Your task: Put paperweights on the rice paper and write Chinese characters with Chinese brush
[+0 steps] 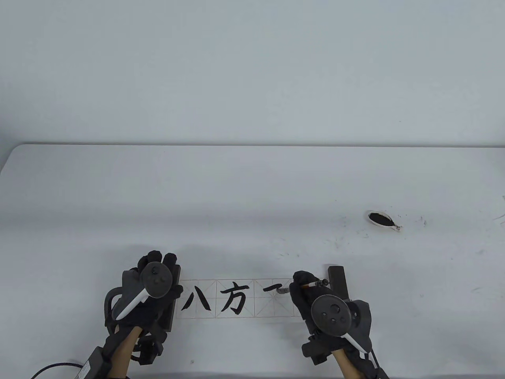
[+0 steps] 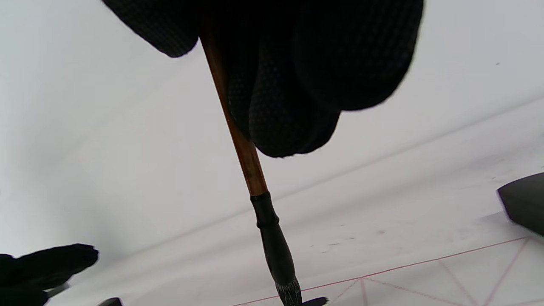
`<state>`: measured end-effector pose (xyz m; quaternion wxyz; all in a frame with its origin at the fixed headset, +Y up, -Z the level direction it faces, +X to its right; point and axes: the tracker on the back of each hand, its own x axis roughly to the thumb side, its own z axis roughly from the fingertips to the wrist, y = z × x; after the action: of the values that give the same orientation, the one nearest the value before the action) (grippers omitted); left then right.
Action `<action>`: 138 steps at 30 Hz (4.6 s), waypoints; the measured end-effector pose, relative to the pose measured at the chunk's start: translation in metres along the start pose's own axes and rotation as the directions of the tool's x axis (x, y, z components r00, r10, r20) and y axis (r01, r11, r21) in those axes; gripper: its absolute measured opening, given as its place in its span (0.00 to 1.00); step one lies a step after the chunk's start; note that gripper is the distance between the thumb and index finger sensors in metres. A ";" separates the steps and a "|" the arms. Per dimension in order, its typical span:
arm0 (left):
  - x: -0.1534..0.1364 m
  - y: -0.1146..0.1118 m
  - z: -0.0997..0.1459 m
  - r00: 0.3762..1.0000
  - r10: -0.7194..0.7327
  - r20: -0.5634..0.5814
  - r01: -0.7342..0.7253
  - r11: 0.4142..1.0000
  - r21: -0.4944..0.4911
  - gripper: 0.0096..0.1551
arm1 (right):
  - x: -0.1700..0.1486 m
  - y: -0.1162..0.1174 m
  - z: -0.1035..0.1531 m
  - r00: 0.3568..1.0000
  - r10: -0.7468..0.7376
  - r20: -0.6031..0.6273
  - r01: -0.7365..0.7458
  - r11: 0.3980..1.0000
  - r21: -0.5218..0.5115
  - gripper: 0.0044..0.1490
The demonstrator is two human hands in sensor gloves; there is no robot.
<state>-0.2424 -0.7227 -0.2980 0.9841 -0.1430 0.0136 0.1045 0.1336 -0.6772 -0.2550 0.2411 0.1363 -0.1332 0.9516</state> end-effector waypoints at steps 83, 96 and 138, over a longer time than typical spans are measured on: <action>0.000 -0.002 -0.002 1.000 -0.009 0.005 0.009 1.000 -0.017 0.50 | 0.006 0.013 0.000 0.997 0.081 0.020 -0.080 0.996 -0.048 0.28; 0.001 -0.003 -0.003 1.000 -0.009 0.002 0.009 1.000 -0.024 0.50 | 0.008 0.004 0.001 0.998 0.053 0.024 -0.053 0.999 -0.014 0.25; 0.000 -0.003 -0.003 1.000 -0.003 -0.001 0.003 1.000 -0.025 0.50 | 0.014 -0.005 0.008 0.996 -0.046 0.075 0.047 0.999 -0.014 0.26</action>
<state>-0.2417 -0.7260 -0.2997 0.9824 -0.1552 0.0124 0.1029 0.1261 -0.6694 -0.2418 0.2591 0.1731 -0.1464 0.9389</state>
